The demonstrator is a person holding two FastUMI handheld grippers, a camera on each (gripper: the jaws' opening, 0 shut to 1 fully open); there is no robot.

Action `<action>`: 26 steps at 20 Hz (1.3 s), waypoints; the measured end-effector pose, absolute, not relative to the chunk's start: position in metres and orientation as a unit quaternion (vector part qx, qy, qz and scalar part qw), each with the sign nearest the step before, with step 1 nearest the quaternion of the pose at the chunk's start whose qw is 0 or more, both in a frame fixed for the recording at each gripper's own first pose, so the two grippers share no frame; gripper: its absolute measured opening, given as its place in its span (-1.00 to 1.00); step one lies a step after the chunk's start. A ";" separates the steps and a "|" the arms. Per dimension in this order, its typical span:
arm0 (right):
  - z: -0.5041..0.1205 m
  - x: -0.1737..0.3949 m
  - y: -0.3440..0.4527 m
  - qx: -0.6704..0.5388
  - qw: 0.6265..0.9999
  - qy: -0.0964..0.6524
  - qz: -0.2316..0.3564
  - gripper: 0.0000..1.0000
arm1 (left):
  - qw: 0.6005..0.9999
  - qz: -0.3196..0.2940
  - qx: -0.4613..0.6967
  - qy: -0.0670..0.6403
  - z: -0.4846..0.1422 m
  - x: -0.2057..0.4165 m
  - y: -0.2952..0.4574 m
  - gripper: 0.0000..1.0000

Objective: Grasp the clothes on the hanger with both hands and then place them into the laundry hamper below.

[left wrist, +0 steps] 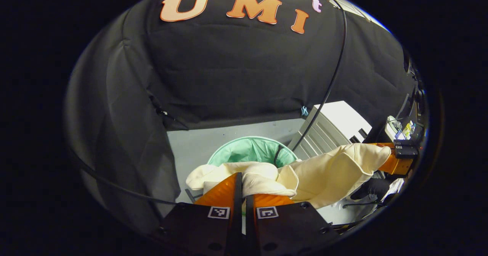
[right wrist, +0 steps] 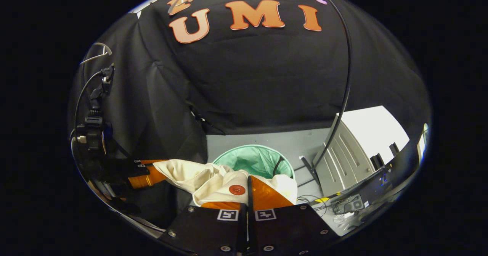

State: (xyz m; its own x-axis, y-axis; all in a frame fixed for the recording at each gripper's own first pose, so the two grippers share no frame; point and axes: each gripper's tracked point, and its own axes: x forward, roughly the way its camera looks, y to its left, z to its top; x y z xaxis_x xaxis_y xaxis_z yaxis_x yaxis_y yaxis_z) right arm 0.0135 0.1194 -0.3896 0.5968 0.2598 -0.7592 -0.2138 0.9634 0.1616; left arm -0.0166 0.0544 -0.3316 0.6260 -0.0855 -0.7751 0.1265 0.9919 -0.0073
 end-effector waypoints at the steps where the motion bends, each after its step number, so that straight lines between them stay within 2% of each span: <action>1: -0.399 0.011 0.118 0.038 0.888 0.440 0.127 -0.97 | 0.898 -0.056 0.021 0.436 -0.338 -0.018 0.057 -0.76; 4: -0.416 0.003 0.116 0.060 0.872 0.472 0.110 -0.85 | 0.888 -0.045 0.008 0.457 -0.353 -0.023 0.060 -0.76; 5: -0.419 -0.001 0.115 0.063 0.869 0.479 0.107 -0.84 | 0.885 -0.041 0.003 0.464 -0.357 -0.025 0.062 -0.61; 6: -0.424 -0.002 0.115 0.067 0.867 0.483 0.105 -0.82 | 0.881 -0.040 -0.004 0.471 -0.358 -0.027 0.062 -0.71; 9: -0.430 -0.008 0.116 0.072 0.860 0.496 0.101 -0.80 | 0.871 -0.034 -0.015 0.491 -0.370 -0.034 0.066 -0.67; 11: -0.431 -0.010 0.117 0.075 0.859 0.497 0.098 -0.75 | 0.866 -0.023 -0.015 0.500 -0.376 -0.037 0.071 -0.44; 12: -0.432 -0.010 0.117 0.077 0.859 0.497 0.095 -0.63 | 0.863 -0.017 -0.014 0.505 -0.379 -0.037 0.074 -0.39; 13: -0.432 -0.009 0.115 0.077 0.858 0.499 0.093 -0.71 | 0.859 -0.013 -0.018 0.512 -0.382 -0.040 0.076 -0.29; 14: -0.435 -0.012 0.115 0.077 0.857 0.501 0.093 -0.29 | 0.855 -0.006 -0.021 0.519 -0.385 -0.044 0.078 0.04; 15: -0.436 -0.012 0.117 0.080 0.856 0.501 0.094 -0.27 | 0.850 0.000 -0.024 0.526 -0.388 -0.048 0.080 0.15; 17: -0.437 -0.016 0.118 0.081 0.854 0.506 0.094 0.24 | 0.845 0.008 -0.029 0.533 -0.391 -0.053 0.083 0.54; 18: -0.439 -0.017 0.118 0.080 0.853 0.508 0.091 0.50 | 0.845 0.012 -0.032 0.534 -0.391 -0.053 0.084 0.80; 19: -0.439 -0.019 0.116 0.078 0.852 0.510 0.088 0.62 | 0.846 0.015 -0.032 0.532 -0.390 -0.053 0.086 0.96; 20: -0.439 -0.020 0.117 0.078 0.852 0.511 0.086 0.77 | 0.848 0.019 -0.029 0.529 -0.389 -0.053 0.088 1.00; 21: -0.439 -0.021 0.116 0.078 0.852 0.511 0.084 0.85 | 0.851 0.020 -0.029 0.523 -0.387 -0.052 0.090 1.00; 22: -0.441 -0.020 0.116 0.077 0.852 0.510 0.083 0.89 | 0.855 0.019 -0.029 0.517 -0.383 -0.049 0.088 0.92; 23: -0.440 -0.020 0.114 0.076 0.854 0.509 0.082 0.89 | 0.860 0.018 -0.028 0.509 -0.380 -0.048 0.087 0.90; 25: -0.439 -0.019 0.112 0.069 0.857 0.503 0.081 0.89 | 0.871 0.016 -0.016 0.490 -0.371 -0.043 0.089 1.00; 26: -0.438 -0.020 0.110 0.064 0.859 0.502 0.080 0.89 | 0.878 0.014 -0.009 0.478 -0.364 -0.039 0.088 0.96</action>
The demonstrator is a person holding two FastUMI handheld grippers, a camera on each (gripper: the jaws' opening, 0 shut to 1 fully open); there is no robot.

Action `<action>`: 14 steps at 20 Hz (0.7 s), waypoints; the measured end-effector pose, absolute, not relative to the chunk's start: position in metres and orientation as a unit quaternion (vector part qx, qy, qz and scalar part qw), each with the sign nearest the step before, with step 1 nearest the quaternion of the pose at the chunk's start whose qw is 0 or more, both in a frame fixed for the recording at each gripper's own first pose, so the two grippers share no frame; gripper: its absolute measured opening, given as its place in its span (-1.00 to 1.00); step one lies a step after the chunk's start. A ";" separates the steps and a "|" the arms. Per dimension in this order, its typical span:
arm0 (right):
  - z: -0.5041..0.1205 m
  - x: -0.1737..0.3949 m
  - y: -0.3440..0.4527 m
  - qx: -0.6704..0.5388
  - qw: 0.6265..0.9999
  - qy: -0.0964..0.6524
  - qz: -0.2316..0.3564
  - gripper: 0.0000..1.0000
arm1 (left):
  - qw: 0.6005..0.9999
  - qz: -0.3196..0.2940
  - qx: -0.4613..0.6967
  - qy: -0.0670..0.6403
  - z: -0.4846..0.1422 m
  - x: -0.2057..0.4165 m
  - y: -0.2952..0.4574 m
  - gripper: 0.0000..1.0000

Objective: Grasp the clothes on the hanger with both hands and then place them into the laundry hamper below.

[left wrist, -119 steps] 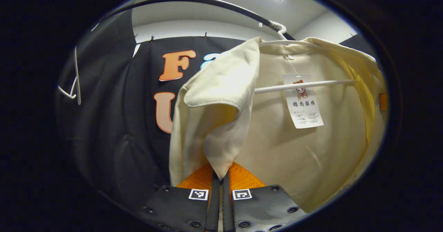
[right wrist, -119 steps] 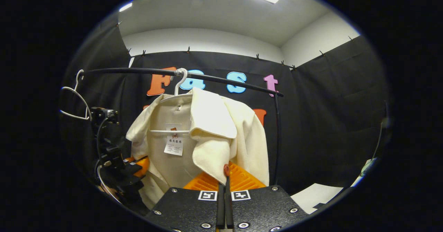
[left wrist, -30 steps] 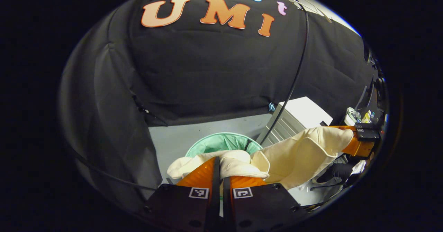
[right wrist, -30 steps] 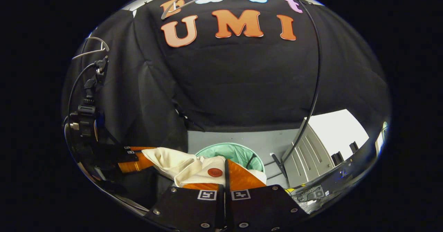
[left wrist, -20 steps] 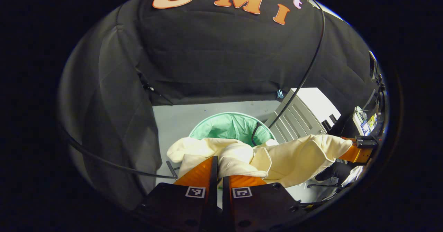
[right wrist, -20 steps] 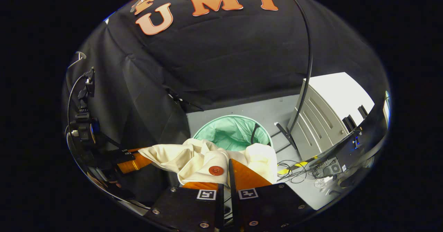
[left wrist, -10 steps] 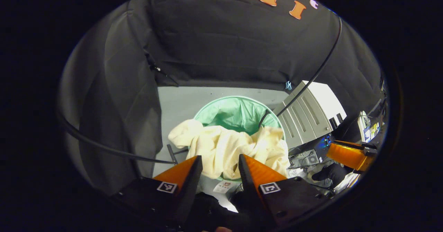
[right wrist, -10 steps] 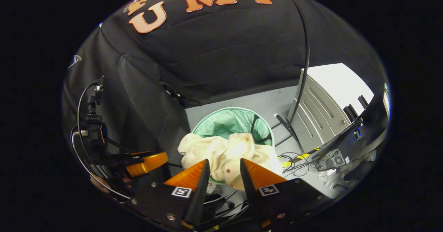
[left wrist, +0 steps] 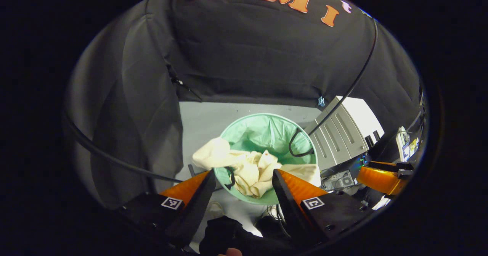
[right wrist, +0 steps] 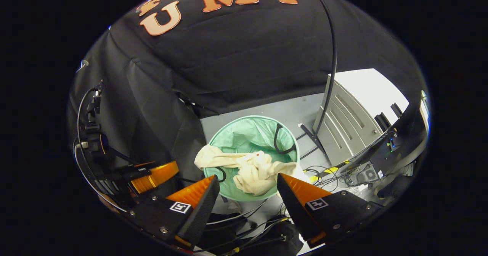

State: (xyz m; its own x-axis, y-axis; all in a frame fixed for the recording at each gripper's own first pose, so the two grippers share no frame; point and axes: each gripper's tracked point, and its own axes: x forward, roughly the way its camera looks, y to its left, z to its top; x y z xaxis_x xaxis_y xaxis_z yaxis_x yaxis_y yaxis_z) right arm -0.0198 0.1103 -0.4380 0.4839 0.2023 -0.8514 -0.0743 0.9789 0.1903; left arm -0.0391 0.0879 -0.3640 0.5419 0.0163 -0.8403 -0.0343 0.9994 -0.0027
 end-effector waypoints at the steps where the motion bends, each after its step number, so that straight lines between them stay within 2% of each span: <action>1: -0.437 -0.023 0.109 0.059 0.858 0.503 0.079 0.89 | 0.884 0.011 -0.006 0.468 -0.358 -0.037 0.086 0.90; 4: -0.430 -0.030 0.109 0.058 0.858 0.505 0.074 0.89 | 0.898 0.009 -0.002 0.439 -0.338 -0.028 0.083 1.00; 6: -0.408 -0.022 0.105 0.049 0.874 0.478 0.071 0.89 | 0.912 0.008 0.000 0.409 -0.313 -0.021 0.084 1.00; 14: -0.269 0.020 0.105 0.028 0.940 0.334 0.065 0.89 | 0.964 -0.030 0.019 0.262 -0.188 0.011 0.068 0.96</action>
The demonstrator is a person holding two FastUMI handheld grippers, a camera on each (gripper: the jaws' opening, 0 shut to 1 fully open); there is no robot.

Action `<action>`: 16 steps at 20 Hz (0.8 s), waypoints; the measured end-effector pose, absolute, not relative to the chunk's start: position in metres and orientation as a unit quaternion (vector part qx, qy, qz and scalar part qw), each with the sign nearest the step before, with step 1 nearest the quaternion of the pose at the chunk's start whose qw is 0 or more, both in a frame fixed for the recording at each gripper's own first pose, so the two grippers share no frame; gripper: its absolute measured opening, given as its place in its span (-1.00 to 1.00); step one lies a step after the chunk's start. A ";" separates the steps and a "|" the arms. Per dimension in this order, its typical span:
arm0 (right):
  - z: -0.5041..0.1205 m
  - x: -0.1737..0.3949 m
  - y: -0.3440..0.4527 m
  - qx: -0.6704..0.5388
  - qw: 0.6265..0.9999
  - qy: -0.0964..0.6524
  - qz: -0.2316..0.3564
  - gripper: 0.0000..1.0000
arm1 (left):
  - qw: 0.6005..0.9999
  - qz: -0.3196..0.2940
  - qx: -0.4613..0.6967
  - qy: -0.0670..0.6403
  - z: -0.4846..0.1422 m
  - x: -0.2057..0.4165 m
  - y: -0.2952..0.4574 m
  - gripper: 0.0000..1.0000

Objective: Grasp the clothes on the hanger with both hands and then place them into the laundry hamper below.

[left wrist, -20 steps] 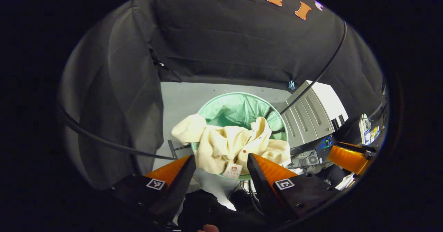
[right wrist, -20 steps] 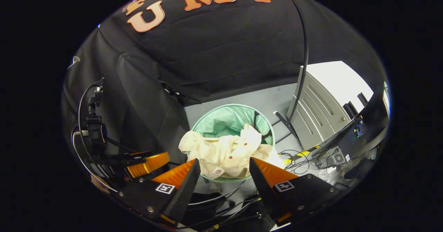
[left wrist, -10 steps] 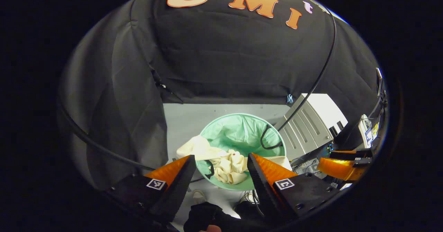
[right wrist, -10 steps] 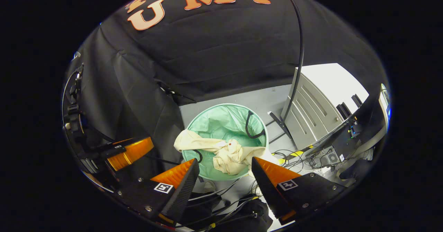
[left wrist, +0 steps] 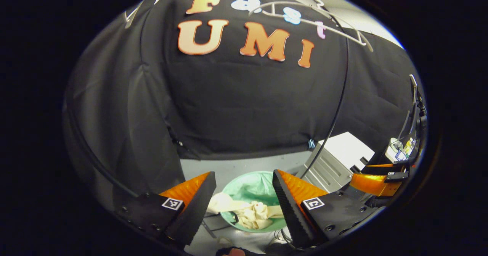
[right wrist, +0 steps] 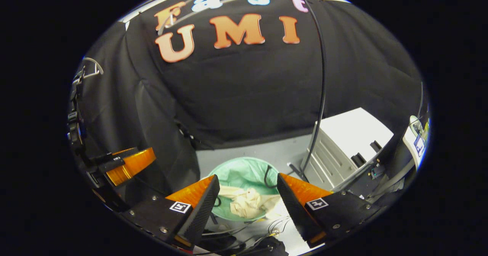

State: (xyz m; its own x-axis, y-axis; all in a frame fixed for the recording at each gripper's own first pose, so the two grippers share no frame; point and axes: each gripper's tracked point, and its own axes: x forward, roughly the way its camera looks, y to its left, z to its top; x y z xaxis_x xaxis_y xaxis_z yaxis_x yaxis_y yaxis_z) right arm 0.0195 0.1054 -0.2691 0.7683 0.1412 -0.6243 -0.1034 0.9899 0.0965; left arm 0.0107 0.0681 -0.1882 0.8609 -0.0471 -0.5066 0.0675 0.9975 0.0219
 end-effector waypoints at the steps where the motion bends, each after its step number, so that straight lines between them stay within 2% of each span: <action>1: -0.248 0.024 0.105 0.025 0.948 0.311 0.065 0.89 | 0.969 -0.033 0.013 0.244 -0.172 0.011 0.064 0.96; 4: -0.186 0.033 0.102 0.014 0.969 0.239 0.065 0.88 | 0.982 -0.033 -0.007 0.187 -0.121 0.016 0.058 1.00; 6: -0.145 0.032 0.100 0.016 0.979 0.191 0.068 0.89 | 0.988 -0.036 -0.015 0.148 -0.086 0.015 0.055 0.94; 7: -0.127 0.031 0.099 0.018 0.983 0.170 0.071 0.89 | 0.991 -0.034 -0.012 0.129 -0.072 0.011 0.058 1.00; 9: -0.094 0.027 0.098 0.023 0.988 0.136 0.073 0.89 | 0.995 -0.027 -0.001 0.097 -0.046 0.011 0.063 0.89; 10: -0.075 0.023 0.096 0.026 0.990 0.121 0.072 0.89 | 0.996 -0.023 0.002 0.087 -0.037 0.010 0.065 0.94; 13: -0.038 0.020 0.090 0.034 0.994 0.078 0.066 0.89 | 0.998 -0.018 -0.004 0.064 -0.015 0.006 0.065 0.94; 14: -0.032 0.014 0.086 0.033 0.995 0.070 0.064 0.88 | 0.998 -0.017 -0.007 0.059 -0.010 0.004 0.066 1.00; 16: -0.027 0.010 0.081 0.031 0.996 0.062 0.060 0.88 | 0.999 -0.016 -0.010 0.051 -0.001 0.002 0.065 0.94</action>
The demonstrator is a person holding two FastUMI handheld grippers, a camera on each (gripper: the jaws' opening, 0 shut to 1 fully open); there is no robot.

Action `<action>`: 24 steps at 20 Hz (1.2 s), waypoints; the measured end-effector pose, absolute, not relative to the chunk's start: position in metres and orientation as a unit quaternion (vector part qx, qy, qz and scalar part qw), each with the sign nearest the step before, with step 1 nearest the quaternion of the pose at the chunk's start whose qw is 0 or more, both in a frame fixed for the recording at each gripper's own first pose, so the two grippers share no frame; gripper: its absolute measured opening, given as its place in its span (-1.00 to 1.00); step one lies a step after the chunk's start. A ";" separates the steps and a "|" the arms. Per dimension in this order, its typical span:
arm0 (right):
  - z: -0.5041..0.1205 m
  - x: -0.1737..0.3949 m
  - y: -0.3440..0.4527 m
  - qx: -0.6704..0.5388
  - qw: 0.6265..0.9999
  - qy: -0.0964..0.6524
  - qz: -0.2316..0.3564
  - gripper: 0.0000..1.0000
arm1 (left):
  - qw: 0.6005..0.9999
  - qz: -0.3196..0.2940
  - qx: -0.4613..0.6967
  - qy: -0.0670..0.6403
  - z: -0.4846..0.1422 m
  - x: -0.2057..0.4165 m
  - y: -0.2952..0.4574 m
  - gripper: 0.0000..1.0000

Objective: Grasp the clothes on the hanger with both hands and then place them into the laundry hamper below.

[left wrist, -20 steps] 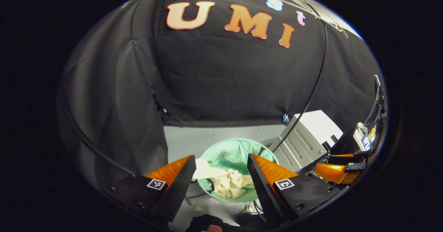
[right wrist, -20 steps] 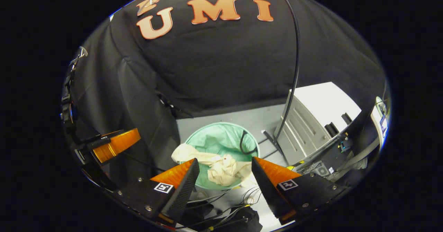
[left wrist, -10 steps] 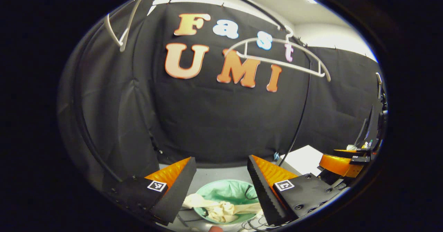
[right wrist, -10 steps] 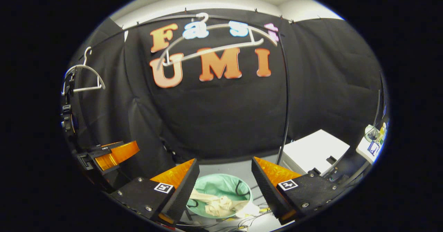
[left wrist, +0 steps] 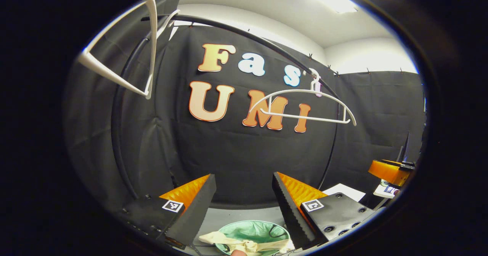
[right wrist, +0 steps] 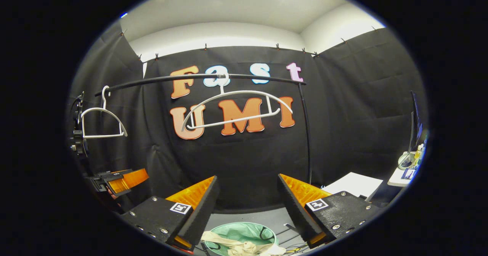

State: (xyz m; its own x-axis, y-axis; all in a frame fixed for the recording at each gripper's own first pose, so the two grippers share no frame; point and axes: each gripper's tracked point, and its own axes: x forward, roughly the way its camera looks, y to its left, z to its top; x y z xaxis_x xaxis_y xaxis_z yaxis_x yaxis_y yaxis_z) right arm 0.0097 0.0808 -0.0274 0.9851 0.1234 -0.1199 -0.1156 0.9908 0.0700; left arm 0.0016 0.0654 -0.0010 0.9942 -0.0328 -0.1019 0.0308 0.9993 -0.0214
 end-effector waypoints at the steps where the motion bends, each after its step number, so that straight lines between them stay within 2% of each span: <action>1: -0.027 0.009 0.078 0.032 0.996 0.061 0.059 0.88 | 0.999 -0.013 -0.011 0.047 -0.002 0.002 0.067 0.94; 5: -0.033 0.020 0.072 0.031 0.996 0.065 0.052 0.88 | 0.999 -0.008 -0.018 0.039 0.002 0.007 0.069 0.89; 8: -0.029 0.028 0.074 0.037 0.996 0.059 0.051 0.88 | 0.999 -0.003 -0.017 0.028 0.009 0.013 0.074 0.94; 10: -0.023 0.030 0.077 0.039 0.997 0.050 0.051 0.88 | 1.000 -0.004 -0.017 0.026 0.012 0.017 0.074 0.89; 11: -0.019 0.031 0.077 0.036 0.997 0.045 0.050 0.88 | 1.000 -0.004 -0.013 0.023 0.015 0.020 0.074 0.94; 12: -0.014 0.031 0.076 0.033 0.997 0.037 0.050 0.88 | 1.000 -0.005 -0.008 0.019 0.019 0.023 0.073 0.89; 16: -0.002 0.032 0.077 0.028 0.998 0.016 0.051 0.88 | 1.000 -0.013 0.000 -0.001 0.031 0.027 0.067 0.94; 24: -0.007 0.042 0.072 0.033 0.998 0.015 0.050 0.88 | 1.000 -0.020 0.005 -0.017 0.039 0.037 0.057 0.89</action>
